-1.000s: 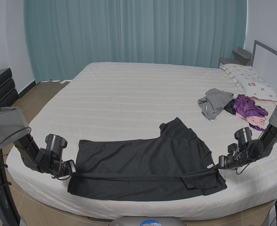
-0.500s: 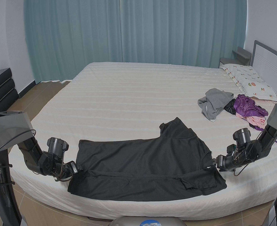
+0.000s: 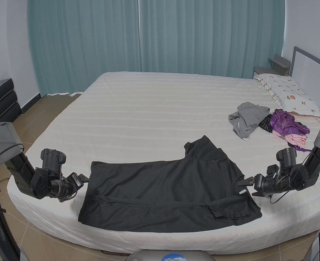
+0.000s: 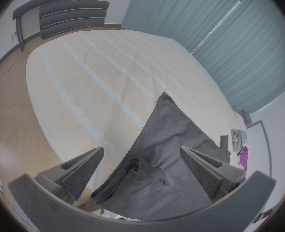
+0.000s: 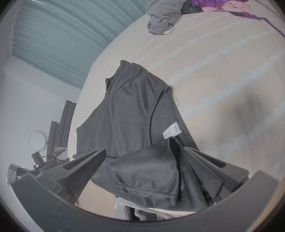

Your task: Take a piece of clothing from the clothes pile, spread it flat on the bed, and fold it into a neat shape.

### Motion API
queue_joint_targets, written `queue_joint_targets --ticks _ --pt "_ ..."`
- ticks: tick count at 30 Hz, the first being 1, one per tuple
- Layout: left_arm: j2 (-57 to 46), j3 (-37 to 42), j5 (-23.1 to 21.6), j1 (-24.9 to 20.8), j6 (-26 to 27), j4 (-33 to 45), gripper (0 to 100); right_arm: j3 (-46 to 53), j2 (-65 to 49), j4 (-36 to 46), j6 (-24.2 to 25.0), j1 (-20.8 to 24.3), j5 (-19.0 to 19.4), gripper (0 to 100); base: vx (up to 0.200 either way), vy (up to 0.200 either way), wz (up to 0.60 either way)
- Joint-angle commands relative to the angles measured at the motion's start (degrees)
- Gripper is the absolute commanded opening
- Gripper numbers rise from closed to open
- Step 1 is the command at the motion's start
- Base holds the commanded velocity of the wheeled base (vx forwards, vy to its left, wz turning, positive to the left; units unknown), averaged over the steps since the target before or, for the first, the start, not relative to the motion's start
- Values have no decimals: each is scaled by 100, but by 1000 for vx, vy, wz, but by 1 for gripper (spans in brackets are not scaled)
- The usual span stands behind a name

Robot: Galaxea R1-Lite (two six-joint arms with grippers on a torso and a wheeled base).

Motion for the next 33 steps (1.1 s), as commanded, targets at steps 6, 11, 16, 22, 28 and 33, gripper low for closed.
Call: queue_joint_targets --ticks 6,11,16,22,28,33 --pt "-98 44 -224 54 -202 -122 100 58 -43 -63 145 -18 105 100 167 0 0" --pt "-89 36 -312 107 -202 -96 100 31 45 -63 128 0 78 100 0 0 0" --pt "25 27 -409 133 -193 -131 100 58 45 -63 145 35 96 100 0 0 0" --pt "227 -298 -497 81 -211 -148 100 14 80 -71 233 0 113 100 0 0 0" --pt "684 -1256 -497 116 -141 -131 100 22 133 -282 594 70 105 100 0 0 0" --pt "1625 -2381 -497 54 360 -131 100 233 265 -775 611 132 113 100 0 0 0"
